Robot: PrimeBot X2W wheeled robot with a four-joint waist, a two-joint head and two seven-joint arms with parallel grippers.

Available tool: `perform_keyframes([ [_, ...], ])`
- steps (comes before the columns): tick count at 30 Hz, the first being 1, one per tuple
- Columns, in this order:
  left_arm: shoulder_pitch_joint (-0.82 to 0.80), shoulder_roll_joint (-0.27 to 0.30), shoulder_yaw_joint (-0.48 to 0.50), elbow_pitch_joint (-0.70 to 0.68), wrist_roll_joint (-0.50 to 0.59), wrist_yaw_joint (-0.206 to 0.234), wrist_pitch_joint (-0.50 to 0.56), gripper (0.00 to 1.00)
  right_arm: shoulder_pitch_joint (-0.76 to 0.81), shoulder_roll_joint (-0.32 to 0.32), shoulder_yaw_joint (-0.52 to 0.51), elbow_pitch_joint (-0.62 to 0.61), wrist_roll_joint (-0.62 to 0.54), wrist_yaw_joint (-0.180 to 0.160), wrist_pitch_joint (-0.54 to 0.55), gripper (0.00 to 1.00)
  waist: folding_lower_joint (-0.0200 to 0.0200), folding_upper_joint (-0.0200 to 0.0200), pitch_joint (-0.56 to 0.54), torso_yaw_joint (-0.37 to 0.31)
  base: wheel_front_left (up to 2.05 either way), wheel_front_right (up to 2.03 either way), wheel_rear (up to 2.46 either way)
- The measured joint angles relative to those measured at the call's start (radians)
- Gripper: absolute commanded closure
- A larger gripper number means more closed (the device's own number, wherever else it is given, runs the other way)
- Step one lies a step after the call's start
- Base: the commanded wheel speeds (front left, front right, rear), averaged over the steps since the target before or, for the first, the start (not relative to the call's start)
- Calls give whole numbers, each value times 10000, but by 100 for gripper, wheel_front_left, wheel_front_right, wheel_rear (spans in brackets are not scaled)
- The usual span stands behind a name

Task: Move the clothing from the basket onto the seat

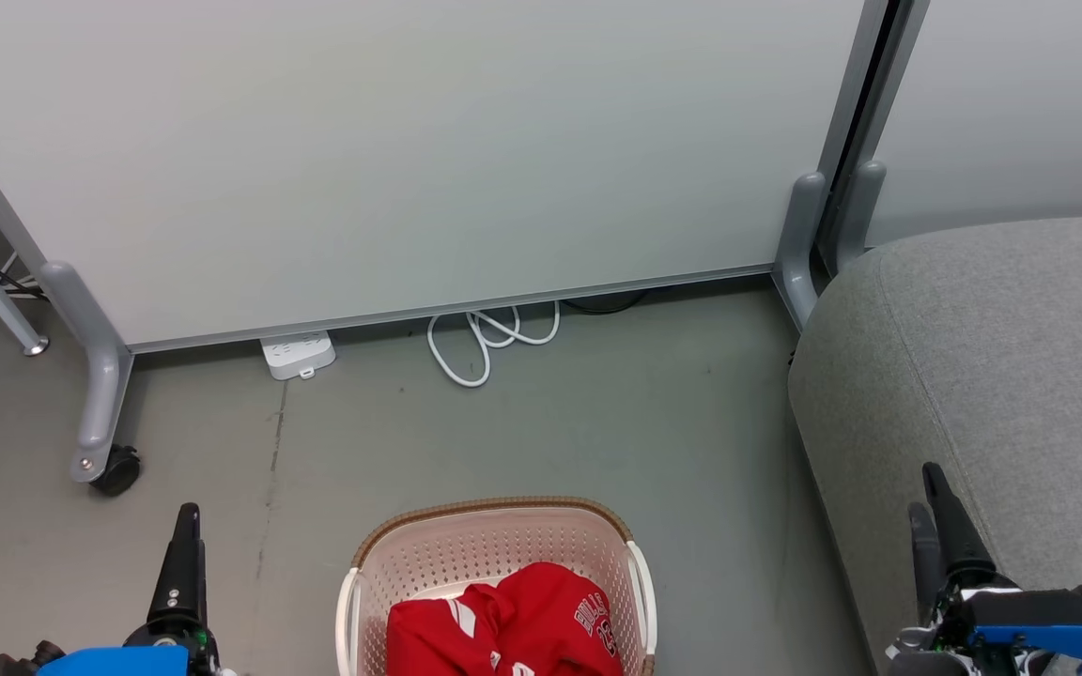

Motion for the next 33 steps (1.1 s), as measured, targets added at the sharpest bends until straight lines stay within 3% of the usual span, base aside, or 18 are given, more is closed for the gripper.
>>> perform_keyframes([
  [21, -95, 36, -652, -759, 4307, 374, -823, 0, -51, -2, 729, -568, -4130, 2, -834, 0, 0, 0, 31, 14, 0, 0, 0],
  [33, -141, 67, -1018, -794, 6220, 529, -1235, 0, -92, -4, 1099, -554, -6130, 2, -1239, 0, 0, 0, 31, 50, 0, 0, 0],
])
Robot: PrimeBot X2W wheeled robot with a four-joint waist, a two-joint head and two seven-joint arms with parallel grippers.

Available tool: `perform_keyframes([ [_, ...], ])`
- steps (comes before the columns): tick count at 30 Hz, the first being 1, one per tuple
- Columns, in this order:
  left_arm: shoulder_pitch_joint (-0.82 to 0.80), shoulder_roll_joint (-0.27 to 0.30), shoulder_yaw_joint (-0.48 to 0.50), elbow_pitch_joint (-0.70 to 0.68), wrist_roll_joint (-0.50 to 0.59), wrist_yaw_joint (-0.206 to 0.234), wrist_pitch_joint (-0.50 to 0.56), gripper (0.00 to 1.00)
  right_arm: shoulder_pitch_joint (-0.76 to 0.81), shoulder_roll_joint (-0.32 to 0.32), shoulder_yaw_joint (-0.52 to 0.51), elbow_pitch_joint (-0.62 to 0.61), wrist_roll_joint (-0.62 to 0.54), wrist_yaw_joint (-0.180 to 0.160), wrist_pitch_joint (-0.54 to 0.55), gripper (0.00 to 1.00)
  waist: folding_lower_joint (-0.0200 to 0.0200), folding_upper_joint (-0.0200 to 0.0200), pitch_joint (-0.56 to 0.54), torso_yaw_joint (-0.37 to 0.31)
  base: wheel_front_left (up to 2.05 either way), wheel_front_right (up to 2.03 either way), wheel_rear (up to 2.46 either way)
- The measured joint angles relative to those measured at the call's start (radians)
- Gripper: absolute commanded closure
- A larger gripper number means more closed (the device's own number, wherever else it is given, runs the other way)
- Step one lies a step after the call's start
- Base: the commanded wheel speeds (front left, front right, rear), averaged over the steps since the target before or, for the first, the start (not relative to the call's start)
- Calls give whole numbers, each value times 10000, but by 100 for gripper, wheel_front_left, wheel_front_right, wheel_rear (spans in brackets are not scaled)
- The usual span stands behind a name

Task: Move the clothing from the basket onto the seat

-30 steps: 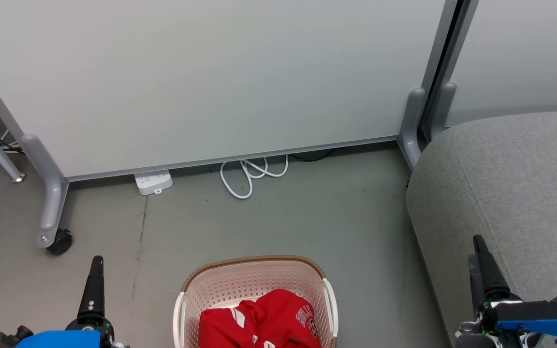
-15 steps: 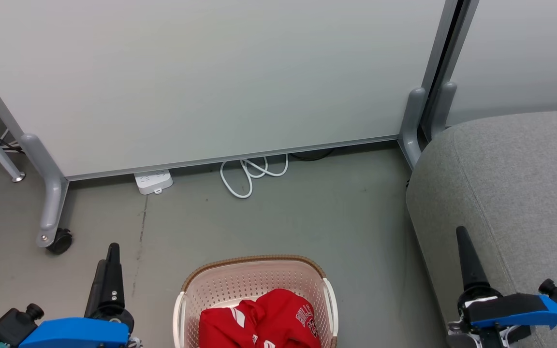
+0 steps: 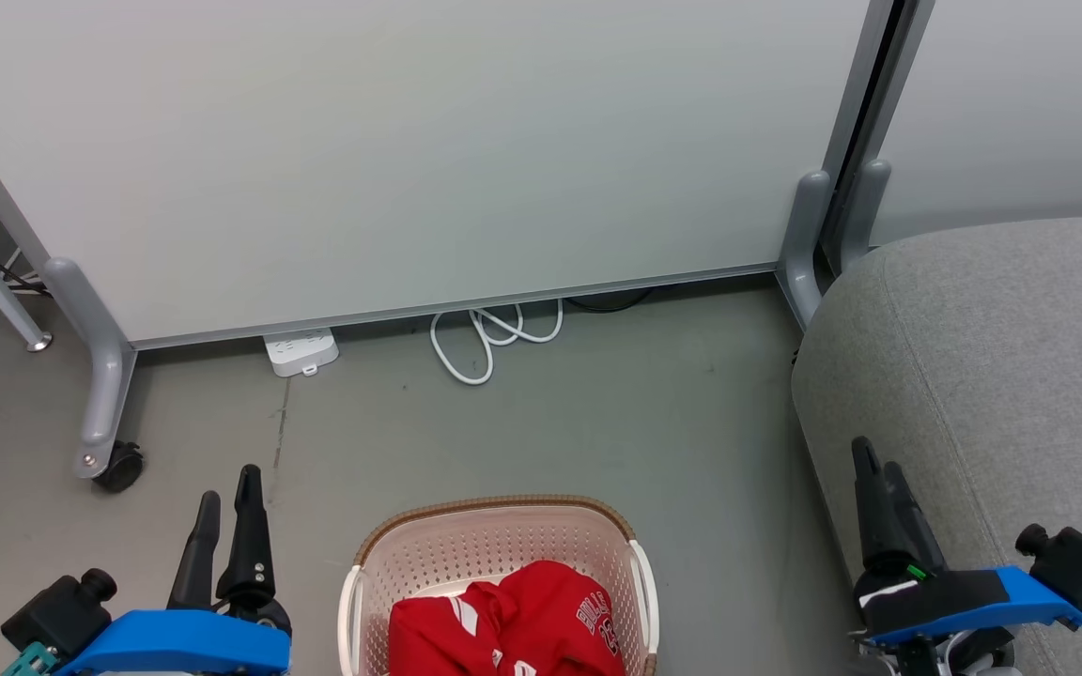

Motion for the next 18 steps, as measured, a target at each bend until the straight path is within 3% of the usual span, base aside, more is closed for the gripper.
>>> perform_keyframes([
  [18, -54, 36, -316, 29, 2104, 123, -523, 0, -81, -2, 316, 77, -2142, 0, -529, 0, 0, 0, 22, 43, 0, 0, 0],
])
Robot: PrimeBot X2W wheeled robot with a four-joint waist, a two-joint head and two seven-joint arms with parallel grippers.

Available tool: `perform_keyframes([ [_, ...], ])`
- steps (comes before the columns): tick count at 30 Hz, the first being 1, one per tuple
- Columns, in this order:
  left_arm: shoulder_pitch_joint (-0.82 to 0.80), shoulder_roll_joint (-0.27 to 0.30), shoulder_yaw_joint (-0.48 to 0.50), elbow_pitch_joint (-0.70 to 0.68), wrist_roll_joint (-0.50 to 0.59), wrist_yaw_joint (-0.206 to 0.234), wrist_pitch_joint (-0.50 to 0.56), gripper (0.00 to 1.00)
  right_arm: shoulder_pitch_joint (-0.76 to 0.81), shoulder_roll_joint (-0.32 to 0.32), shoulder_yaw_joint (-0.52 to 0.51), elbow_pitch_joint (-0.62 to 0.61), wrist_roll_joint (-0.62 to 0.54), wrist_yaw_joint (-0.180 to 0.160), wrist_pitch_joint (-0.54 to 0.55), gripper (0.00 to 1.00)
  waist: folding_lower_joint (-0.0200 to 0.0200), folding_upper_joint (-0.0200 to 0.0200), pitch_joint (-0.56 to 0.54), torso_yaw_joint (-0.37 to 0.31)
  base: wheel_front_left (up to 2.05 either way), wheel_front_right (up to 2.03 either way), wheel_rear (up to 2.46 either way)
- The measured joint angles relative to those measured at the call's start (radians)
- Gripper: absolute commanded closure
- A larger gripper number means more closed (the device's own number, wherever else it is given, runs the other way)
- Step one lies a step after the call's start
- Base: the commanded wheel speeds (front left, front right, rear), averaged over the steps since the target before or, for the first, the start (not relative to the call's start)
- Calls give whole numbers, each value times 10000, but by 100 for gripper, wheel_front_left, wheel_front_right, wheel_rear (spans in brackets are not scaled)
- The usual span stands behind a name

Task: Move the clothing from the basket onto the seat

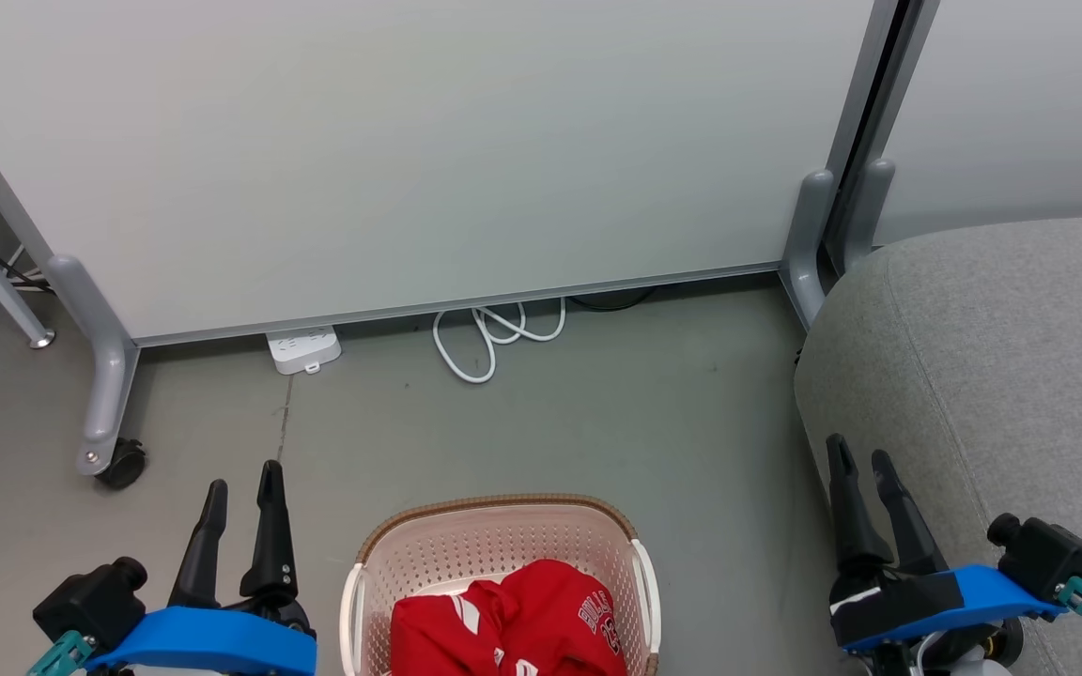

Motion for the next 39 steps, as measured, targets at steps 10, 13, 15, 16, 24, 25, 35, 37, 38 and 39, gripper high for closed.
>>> perform_keyframes([
  [10, -18, 15, -140, -8, 924, 42, -226, 0, -35, -2, 148, 10, -932, 0, -242, 0, 0, 0, 15, 14, 0, 0, 0],
  [13, -22, 23, -186, -10, 1206, 46, -307, 0, -38, -2, 184, 10, -1214, 0, -295, 0, 0, 0, 20, 15, 0, 0, 0],
  [15, -34, 29, -215, -15, 1390, 54, -345, 0, -43, -2, 196, 8, -1404, 0, -351, 0, 0, 0, 25, 16, 0, 0, 0],
  [16, -44, 31, -226, -17, 1492, 54, -357, 0, -50, -2, 201, 8, -1503, 0, -380, 0, 0, 0, 28, 17, 0, 0, 0],
  [24, -62, 38, -297, -54, 2186, 81, -550, 0, -117, -4, 238, 8, -2251, 0, -568, 0, 0, 0, 34, 24, 0, 0, 0],
  [25, -62, 38, -307, -54, 2257, 82, -579, 0, -118, -4, 244, 8, -2326, 0, -598, 0, 0, 0, 32, 22, 0, 0, 0],
  [35, -64, 48, -422, -48, 2941, 86, -786, 0, -119, -6, 270, 52, -3120, 0, -794, 0, 0, 0, 24, 21, 0, 0, 0],
  [37, -65, 50, -454, -42, 3049, 86, -828, 0, -120, -6, 274, 63, -3256, 0, -838, 0, 0, 0, 22, 24, 0, 0, 0],
  [38, -67, 50, -468, -40, 3108, 86, -859, 0, -120, -6, 276, 73, -3331, 0, -865, 0, 0, 0, 22, 25, 0, 0, 0],
  [39, -70, 52, -479, -40, 3170, 88, -869, 0, -120, -8, 274, 86, -3411, 0, -869, 0, 0, 0, 22, 26, 0, 0, 0],
])
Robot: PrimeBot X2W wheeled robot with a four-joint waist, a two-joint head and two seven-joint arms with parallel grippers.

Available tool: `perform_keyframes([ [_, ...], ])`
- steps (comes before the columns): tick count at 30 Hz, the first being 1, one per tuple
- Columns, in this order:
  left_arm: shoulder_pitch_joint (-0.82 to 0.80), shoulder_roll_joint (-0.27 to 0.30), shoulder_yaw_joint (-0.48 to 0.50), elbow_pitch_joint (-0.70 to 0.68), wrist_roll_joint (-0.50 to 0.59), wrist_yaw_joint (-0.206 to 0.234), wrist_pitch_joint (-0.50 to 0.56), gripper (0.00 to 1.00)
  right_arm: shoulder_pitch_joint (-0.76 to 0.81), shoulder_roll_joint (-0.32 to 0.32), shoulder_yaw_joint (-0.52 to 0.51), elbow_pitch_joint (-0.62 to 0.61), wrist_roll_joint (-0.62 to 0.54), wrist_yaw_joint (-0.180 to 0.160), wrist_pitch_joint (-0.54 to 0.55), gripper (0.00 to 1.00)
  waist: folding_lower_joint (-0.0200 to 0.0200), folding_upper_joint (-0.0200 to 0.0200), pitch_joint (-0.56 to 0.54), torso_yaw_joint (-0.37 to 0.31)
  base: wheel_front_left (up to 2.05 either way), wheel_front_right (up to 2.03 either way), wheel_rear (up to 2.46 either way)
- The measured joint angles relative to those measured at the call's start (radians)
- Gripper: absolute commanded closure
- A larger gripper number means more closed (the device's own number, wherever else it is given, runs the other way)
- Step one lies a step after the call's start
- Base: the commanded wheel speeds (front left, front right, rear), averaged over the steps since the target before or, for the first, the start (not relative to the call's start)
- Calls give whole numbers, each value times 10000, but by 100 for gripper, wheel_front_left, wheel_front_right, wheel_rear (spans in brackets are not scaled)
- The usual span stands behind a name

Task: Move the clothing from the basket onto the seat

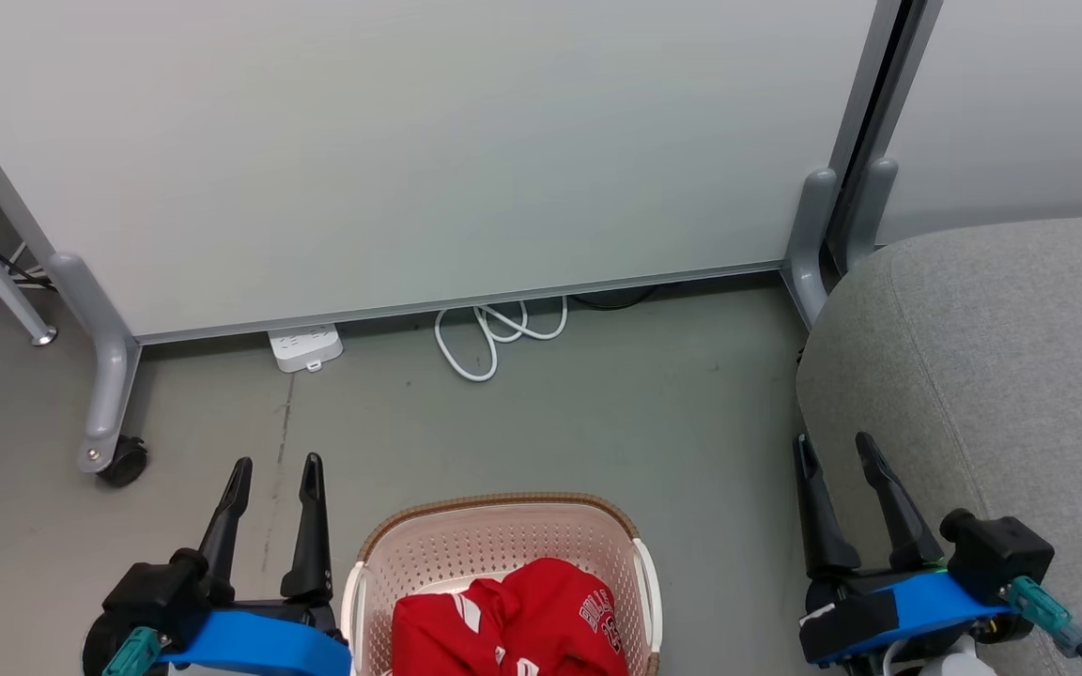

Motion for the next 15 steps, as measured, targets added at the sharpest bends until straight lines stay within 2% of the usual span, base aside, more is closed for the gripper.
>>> perform_keyframes([
  [15, -23, 17, -115, 104, 871, 29, -267, 0, -11, -4, 94, 171, -984, 2, -286, 0, 0, 0, -13, 15, 0, 0, 0],
])
